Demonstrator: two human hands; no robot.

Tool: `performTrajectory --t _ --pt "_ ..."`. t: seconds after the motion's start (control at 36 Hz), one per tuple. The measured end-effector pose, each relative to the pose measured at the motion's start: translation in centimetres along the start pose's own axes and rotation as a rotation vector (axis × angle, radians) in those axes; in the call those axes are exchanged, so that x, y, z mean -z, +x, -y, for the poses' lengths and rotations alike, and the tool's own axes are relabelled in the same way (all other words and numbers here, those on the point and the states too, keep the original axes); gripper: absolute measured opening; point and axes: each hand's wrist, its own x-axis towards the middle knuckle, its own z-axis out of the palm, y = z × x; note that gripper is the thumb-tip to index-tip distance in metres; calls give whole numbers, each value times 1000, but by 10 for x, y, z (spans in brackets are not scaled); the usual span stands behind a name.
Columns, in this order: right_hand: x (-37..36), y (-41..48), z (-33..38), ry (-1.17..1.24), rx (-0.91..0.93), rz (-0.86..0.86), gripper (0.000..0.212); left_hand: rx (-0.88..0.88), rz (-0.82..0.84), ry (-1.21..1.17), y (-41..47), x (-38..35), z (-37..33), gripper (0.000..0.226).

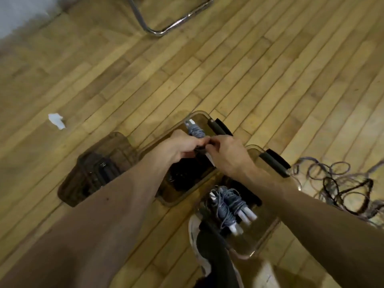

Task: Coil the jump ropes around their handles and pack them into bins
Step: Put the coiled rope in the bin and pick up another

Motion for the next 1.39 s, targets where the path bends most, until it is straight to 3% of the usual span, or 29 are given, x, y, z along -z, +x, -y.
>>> performTrajectory --t 0.17,0.42,0.56,0.67,0.78,0.86,0.94,1.08,1.19,1.22,1.39 --pt "-1 41 -18 -57 14 109 32 -99 -112 107 47 -5 -2 32" --pt "-33 61 -26 -175 -21 280 44 -104 -207 204 74 -21 23 16" --pt "-18 56 -23 -34 -80 323 37 -86 -201 237 58 -22 17 23" --pt "12 27 -25 81 -94 217 36 -62 -222 340 25 -22 8 28" --pt "56 -22 -41 255 -153 196 26 -167 -179 496 -27 -39 -17 18" --pt "109 -76 -77 408 -315 273 30 -379 -102 599 -83 -81 -47 17" --pt "170 -140 -129 484 -426 235 36 -567 23 813 -134 -147 -72 25" --pt "250 -277 -235 622 -531 -64 38 -882 239 1044 -212 -285 -102 26" --pt "248 -357 -312 739 -618 -231 30 -923 378 1164 -245 -381 -80 17" --pt "241 -394 -354 812 -675 -278 29 -924 442 1247 -256 -442 -59 16" --pt "176 -401 -420 805 -757 -367 14 -855 527 1359 -227 -493 15 10"
